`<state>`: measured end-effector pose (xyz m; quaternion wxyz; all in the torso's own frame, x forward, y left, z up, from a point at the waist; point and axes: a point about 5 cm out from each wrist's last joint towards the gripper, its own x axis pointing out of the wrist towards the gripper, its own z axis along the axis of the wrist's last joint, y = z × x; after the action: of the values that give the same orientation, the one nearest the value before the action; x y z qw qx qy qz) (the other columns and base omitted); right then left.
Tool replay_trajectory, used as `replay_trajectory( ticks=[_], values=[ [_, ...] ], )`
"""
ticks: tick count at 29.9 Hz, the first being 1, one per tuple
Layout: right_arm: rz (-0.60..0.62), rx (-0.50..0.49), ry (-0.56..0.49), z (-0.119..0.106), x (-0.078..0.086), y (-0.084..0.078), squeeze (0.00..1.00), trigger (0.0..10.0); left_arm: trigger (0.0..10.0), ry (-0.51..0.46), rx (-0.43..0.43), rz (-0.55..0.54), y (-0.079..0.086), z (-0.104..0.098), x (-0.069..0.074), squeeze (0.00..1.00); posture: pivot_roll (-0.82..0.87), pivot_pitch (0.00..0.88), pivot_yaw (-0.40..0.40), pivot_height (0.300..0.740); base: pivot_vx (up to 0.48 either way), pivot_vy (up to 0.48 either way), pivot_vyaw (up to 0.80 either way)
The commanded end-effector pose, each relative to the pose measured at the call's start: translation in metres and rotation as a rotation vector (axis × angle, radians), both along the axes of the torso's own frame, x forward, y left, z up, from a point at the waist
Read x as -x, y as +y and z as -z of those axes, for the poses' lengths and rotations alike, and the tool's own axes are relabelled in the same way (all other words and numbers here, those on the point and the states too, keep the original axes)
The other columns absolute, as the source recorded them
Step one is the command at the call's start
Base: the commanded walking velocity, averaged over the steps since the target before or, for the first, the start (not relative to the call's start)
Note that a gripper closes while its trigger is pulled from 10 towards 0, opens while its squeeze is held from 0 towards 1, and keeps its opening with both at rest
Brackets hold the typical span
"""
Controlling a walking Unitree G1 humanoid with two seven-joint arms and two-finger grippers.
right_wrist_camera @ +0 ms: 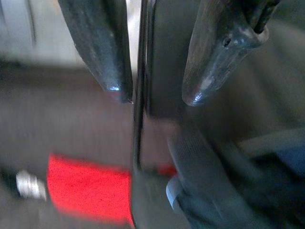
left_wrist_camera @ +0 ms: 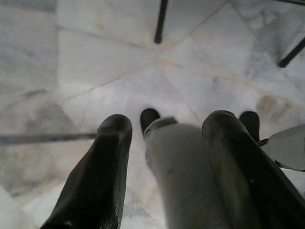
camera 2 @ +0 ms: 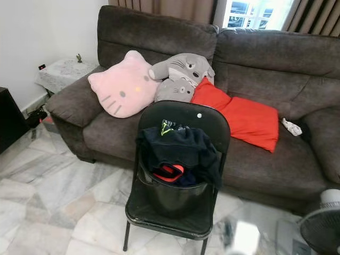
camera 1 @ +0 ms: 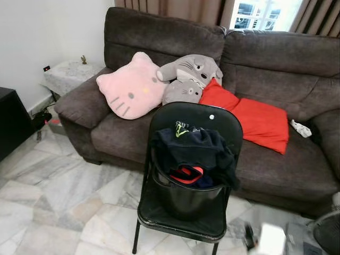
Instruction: Hang hanger
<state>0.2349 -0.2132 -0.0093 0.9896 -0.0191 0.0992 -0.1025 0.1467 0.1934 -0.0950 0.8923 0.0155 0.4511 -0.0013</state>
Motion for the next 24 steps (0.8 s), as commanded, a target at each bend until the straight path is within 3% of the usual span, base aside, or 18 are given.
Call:
replay_trajectory(
  ticks=[1, 9, 12, 14, 16, 17, 18, 24],
  values=[
    [-0.006, 0.049, 0.002, 0.002, 0.009, -0.005, 0.00, 10.0, 10.0, 0.041, -0.011, 0.022, 0.001, 0.004, 0.009, 0.00, -0.06, 0.000, -0.044, 0.740, 0.000, 0.000, 0.00],
    [-0.119, 0.177, -0.141, -0.029, -0.005, 0.005, 0.00, 10.0, 10.0, 0.045, -0.013, 0.026, 0.002, 0.004, 0.011, 0.00, -0.06, 0.000, -0.053, 0.740, 0.000, 0.000, 0.00],
    [-0.111, 0.186, -0.178, -0.040, -0.019, 0.006, 0.00, 10.0, 10.0, 0.050, -0.014, 0.033, 0.002, 0.005, 0.012, 0.00, -0.06, 0.000, -0.050, 0.740, 0.000, 0.000, 0.00],
    [-0.111, 0.165, -0.180, -0.049, -0.039, 0.009, 0.00, 10.0, 10.0, 0.052, -0.014, 0.038, 0.001, 0.005, 0.012, 0.00, -0.05, 0.000, -0.050, 0.740, 0.000, 0.000, 0.00],
    [-0.113, 0.162, -0.179, -0.050, -0.042, 0.010, 0.00, 10.0, 10.0, 0.052, -0.014, 0.038, 0.001, 0.005, 0.012, 0.00, -0.05, 0.000, -0.050, 0.740, 0.000, 0.000, 0.00],
    [-0.113, 0.159, -0.169, -0.051, -0.045, 0.010, 0.79, 10.0, 10.0, 0.051, -0.014, 0.038, 0.001, 0.005, 0.012, 0.00, -0.05, 0.000, -0.051, 0.740, 0.000, 0.000, 0.00],
    [-0.149, 0.158, -0.155, -0.055, -0.055, 0.016, 1.00, 10.0, 10.0, 0.045, -0.014, 0.033, 0.002, 0.004, 0.010, 0.00, -0.05, 0.000, -0.048, 0.740, 0.000, 0.000, 0.00],
    [-0.213, 0.164, -0.156, -0.069, -0.079, 0.027, 1.00, 10.0, 10.0, 0.038, -0.016, 0.017, 0.004, 0.003, 0.009, 0.00, -0.04, 0.000, -0.041, 0.740, 0.000, 0.000, 0.00]
  ],
)
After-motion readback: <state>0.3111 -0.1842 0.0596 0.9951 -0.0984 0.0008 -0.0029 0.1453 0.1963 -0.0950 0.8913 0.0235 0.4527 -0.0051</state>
